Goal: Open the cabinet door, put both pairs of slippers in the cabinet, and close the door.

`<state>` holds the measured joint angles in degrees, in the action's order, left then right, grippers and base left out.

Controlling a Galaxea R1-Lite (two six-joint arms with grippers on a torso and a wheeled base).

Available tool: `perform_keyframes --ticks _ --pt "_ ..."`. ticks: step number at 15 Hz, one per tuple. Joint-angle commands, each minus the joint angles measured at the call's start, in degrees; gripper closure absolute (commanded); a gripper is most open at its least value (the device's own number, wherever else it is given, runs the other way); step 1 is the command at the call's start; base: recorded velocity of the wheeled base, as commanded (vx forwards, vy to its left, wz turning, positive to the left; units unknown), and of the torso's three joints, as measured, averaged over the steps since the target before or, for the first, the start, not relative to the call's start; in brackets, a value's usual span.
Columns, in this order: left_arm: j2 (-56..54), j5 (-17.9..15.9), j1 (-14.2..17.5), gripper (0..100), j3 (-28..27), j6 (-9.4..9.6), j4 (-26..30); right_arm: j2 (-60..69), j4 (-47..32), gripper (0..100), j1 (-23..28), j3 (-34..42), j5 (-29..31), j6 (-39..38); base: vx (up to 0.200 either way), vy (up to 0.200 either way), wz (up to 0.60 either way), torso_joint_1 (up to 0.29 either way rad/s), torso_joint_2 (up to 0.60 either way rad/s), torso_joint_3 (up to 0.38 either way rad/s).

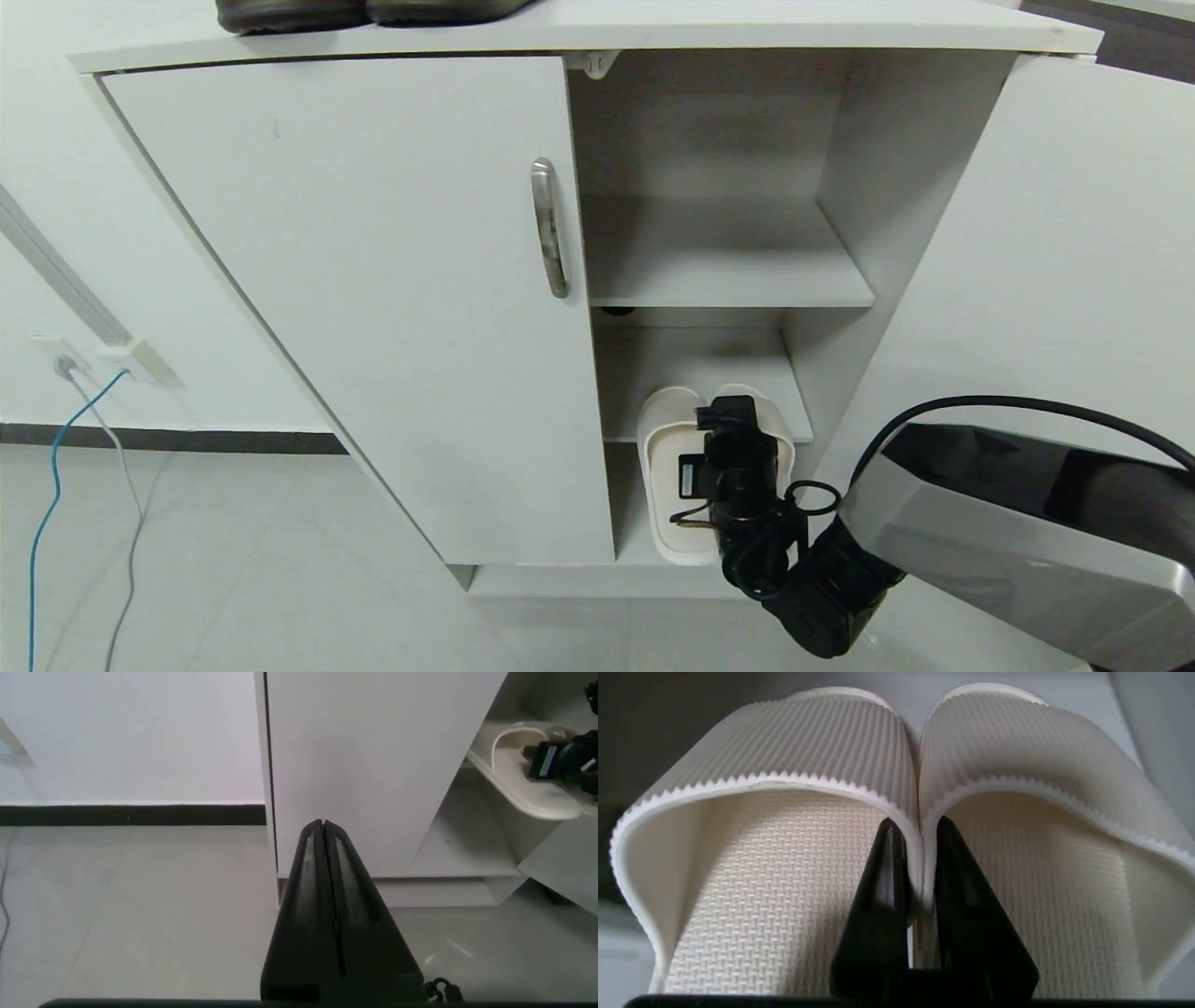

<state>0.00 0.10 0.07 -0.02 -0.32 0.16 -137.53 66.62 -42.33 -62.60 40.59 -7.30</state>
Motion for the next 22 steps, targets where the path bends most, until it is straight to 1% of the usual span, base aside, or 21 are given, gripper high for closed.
perform_keyframes --ticks 1,4,6,11,14,18,22 --pt "0.1 0.0 0.0 100 -0.1 -0.03 -0.1 -2.1 0.9 100 1.2 -3.0 0.0 1.8 0.0 0.0 0.0 0.0 0.0 0.0" --pt "0.1 0.2 0.0 100 0.0 -0.03 -0.1 -5.9 1.5 100 3.4 -10.4 -1.2 6.1 0.0 0.0 0.0 0.0 0.0 0.0" --pt "0.1 0.2 0.0 100 0.0 -0.03 -0.1 -7.0 0.4 100 4.4 -13.7 -2.4 7.9 0.0 0.0 0.0 0.0 0.0 0.0" --pt "0.1 0.3 0.0 100 0.0 0.05 0.0 -10.3 -7.8 100 7.0 -25.9 -3.1 7.9 0.0 0.0 0.0 0.0 0.0 0.0" --pt "0.1 0.3 0.0 100 0.0 -0.03 -0.1 -12.1 -11.3 100 8.0 -31.2 -3.2 7.8 0.0 0.0 0.0 0.0 0.0 0.0" --pt "0.1 0.3 0.0 100 0.0 0.05 0.0 -13.2 -15.0 100 9.3 -35.8 -3.9 7.5 0.0 0.0 0.0 0.0 0.0 0.0" --pt "0.1 0.3 0.0 100 0.0 0.23 0.0 -13.6 -15.5 100 9.3 -36.2 -5.8 7.5 0.0 0.0 0.0 0.0 0.0 0.0"
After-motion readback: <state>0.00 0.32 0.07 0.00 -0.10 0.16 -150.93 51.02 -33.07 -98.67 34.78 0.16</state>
